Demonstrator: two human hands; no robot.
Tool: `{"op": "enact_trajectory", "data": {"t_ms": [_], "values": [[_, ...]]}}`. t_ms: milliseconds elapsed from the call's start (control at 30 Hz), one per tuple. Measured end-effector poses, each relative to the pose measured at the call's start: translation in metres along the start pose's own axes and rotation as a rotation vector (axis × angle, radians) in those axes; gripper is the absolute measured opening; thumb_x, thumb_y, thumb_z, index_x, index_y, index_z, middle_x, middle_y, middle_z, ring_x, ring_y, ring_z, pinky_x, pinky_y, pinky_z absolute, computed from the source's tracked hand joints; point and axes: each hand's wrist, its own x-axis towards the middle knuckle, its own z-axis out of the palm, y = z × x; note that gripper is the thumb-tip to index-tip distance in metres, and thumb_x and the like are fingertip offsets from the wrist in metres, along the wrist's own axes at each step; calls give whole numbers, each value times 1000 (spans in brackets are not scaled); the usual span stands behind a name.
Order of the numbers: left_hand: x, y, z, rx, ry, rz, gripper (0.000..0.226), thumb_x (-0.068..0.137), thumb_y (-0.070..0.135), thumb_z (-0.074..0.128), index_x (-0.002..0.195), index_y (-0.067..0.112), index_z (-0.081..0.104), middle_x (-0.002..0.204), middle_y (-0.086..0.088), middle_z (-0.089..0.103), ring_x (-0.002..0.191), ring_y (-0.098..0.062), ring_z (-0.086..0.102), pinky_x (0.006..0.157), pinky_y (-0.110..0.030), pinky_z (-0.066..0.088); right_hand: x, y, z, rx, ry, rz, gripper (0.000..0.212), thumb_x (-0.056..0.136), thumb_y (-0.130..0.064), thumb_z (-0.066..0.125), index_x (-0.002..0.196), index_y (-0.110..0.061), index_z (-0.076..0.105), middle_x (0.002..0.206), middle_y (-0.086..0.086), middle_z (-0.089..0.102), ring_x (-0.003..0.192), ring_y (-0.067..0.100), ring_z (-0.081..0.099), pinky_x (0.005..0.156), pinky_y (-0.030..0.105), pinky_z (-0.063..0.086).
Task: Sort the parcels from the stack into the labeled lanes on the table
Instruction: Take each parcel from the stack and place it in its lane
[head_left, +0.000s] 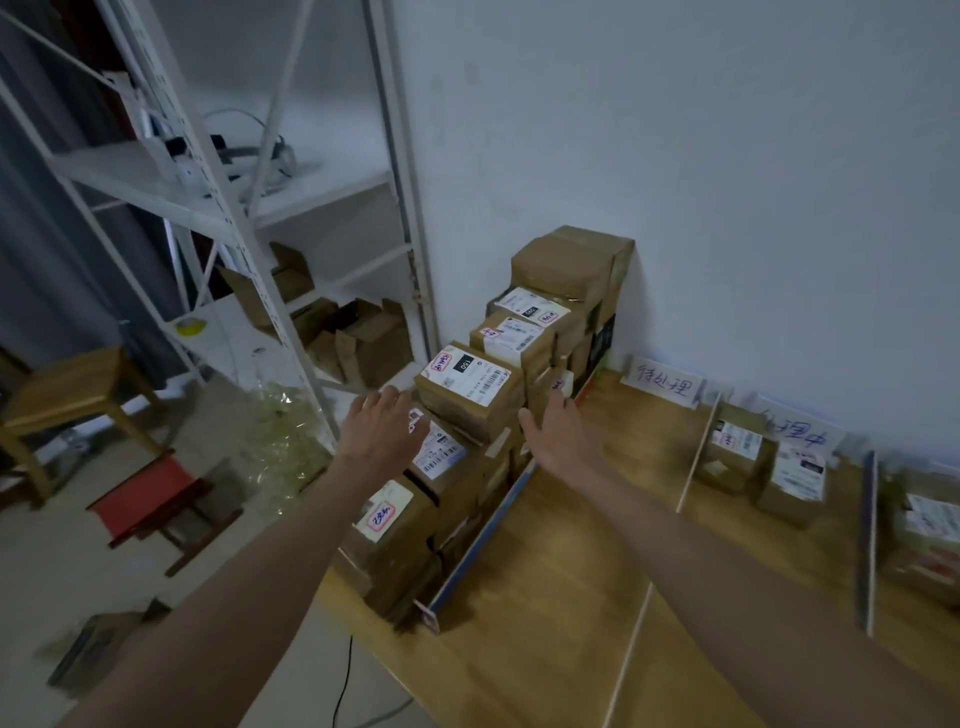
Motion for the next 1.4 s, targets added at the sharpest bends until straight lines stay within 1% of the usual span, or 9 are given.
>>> {"op": "enact_trajectory", "data": {"t_ms": [233, 400, 567, 733, 933, 1000, 1133, 1267, 1400], "values": [[75, -26, 10, -114, -80, 26, 53, 102, 48, 31, 139, 13, 46, 139, -10, 51, 129, -27, 48, 112, -45, 32, 38, -27, 32, 207, -58, 189, 70, 98, -59, 37, 147, -10, 32, 139, 9, 54, 124, 30, 54, 100, 45, 47], [121, -36, 21, -348, -197, 52, 58, 99, 59, 27, 128, 15, 53, 126, -11, 61, 112, -28, 57, 97, -46, 47, 56, -28, 66, 354, -60, 276, 102, 72, -86, 24, 147, -19, 38, 135, 3, 60, 116, 25, 61, 100, 46, 50], [136, -37, 25, -574, -307, 149, 48, 103, 48, 38, 139, 19, 49, 133, -3, 60, 118, -23, 58, 94, -36, 47, 57, -51, 77, 459, -22, 320, 58, 96, -61, 41, 128, -16, 60, 124, 4, 67, 107, 21, 64, 99, 40, 51], [136, -48, 27, -751, -303, 191, 49, 102, 50, 40, 137, 18, 49, 134, -4, 60, 117, -22, 60, 93, -41, 53, 48, -68, 81, 624, 122, 320, 49, 95, -53, 54, 134, -23, 58, 129, -6, 65, 116, 16, 62, 98, 34, 51], [124, -66, 12, -833, -301, 284, 31, 105, 40, 36, 120, 19, 53, 110, 6, 61, 83, -3, 59, 58, -15, 44, 29, -87, 54, 798, 380, 316, 48, 90, -48, 66, 127, -20, 54, 110, -9, 65, 99, 6, 64, 72, 15, 50], [122, -75, 5, -880, -310, 338, 33, 105, 42, 35, 113, 19, 57, 105, 5, 66, 86, -3, 63, 63, -14, 46, 24, -87, 41, 851, 416, 327, 45, 88, -43, 71, 123, -21, 55, 105, -11, 64, 94, 1, 62, 70, 16, 48], [129, -83, -9, -890, -277, 350, 47, 100, 57, 35, 114, 18, 57, 106, 0, 66, 98, -20, 65, 89, -41, 53, 14, -80, 19, 867, 409, 316, 46, 80, -41, 78, 118, -21, 63, 106, -3, 72, 99, 14, 68, 84, 30, 55], [118, -72, -29, -847, -604, 470, 55, 87, 70, 38, 120, 29, 55, 111, 8, 66, 102, -13, 64, 95, -38, 49, 2, -84, 1, 887, 331, 269, 37, 82, -36, 77, 114, -21, 66, 95, -4, 77, 95, 16, 72, 93, 37, 55], [103, -55, -36, -898, -766, 545, 35, 96, 58, 41, 115, 36, 60, 102, 20, 70, 92, 2, 67, 77, -19, 47, -10, -82, -6, 941, 318, 290, 44, 81, -39, 77, 116, -16, 66, 101, 1, 77, 99, 21, 72, 94, 38, 54]]}}
